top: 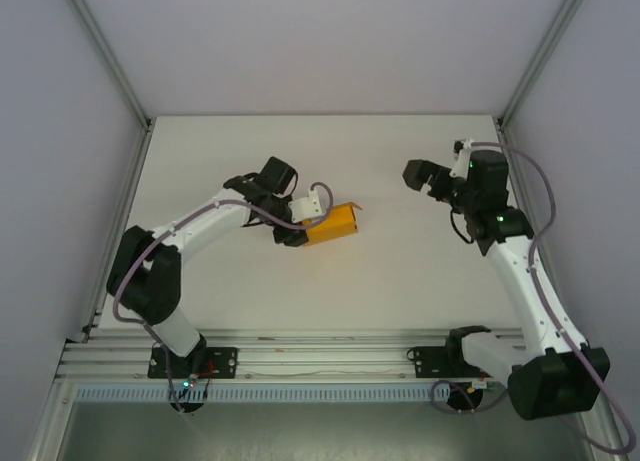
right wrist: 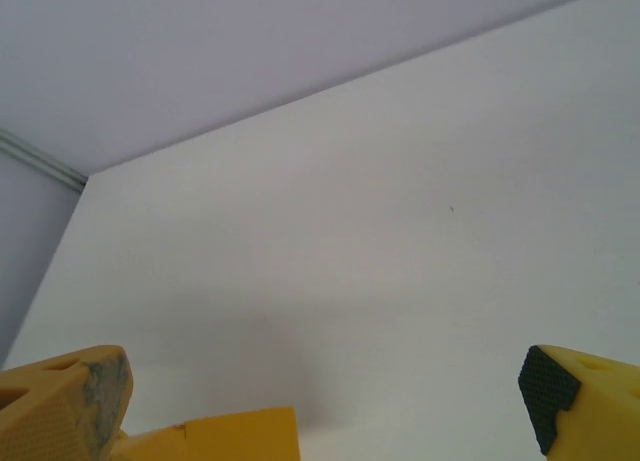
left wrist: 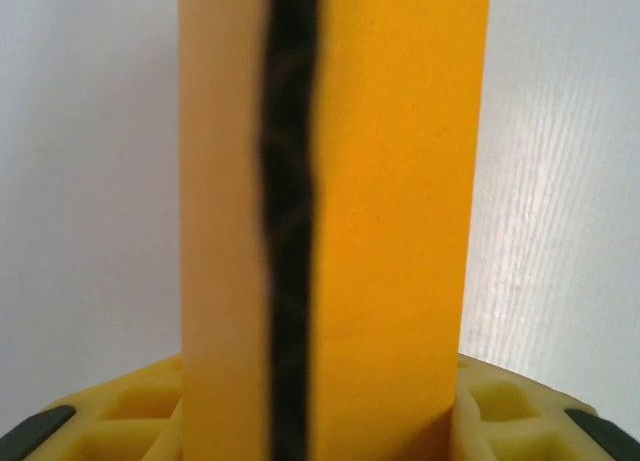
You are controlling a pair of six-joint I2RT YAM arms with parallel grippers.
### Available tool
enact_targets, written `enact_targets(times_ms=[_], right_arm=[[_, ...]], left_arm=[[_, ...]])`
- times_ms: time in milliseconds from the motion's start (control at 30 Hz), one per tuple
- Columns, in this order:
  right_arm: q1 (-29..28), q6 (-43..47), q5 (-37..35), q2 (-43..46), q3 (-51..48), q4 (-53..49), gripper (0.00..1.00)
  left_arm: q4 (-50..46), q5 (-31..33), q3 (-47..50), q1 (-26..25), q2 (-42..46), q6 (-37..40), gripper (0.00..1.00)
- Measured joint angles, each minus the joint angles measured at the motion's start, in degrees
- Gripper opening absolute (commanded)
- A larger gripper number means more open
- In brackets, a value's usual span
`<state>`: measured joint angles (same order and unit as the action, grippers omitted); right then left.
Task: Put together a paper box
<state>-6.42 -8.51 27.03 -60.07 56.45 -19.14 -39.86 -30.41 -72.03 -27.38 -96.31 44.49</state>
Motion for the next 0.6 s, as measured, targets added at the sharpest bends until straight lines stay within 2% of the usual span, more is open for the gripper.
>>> enact_targets(times_ms=[133, 267, 400, 600], right_arm=[[-1.07, 14.19, 9.7, -0.98, -0.85, -0.63, 1.0], [-6.25, 28.83, 13.97, -2.89, -0.96, -3.8, 0.98], [-13.03, 39.87, 14.25, -6.45, -0.24, -8.39, 0.88], [-16.2, 46.69, 9.68, -19.43, 7.1, -14.25, 0.73]], left_arm=[[-6.38, -1.68, -5.77, 0.0, -5.79, 1.22, 0.37], [-10.84, -2.91, -10.23, 0.0, -10.01, 2.45, 0.37], [-13.46, -3.67, -11.72, 0.0, -12.02, 3.21, 0.37], [-14.64, -3.67, -12.41, 0.0, -12.35, 3.61, 0.38]])
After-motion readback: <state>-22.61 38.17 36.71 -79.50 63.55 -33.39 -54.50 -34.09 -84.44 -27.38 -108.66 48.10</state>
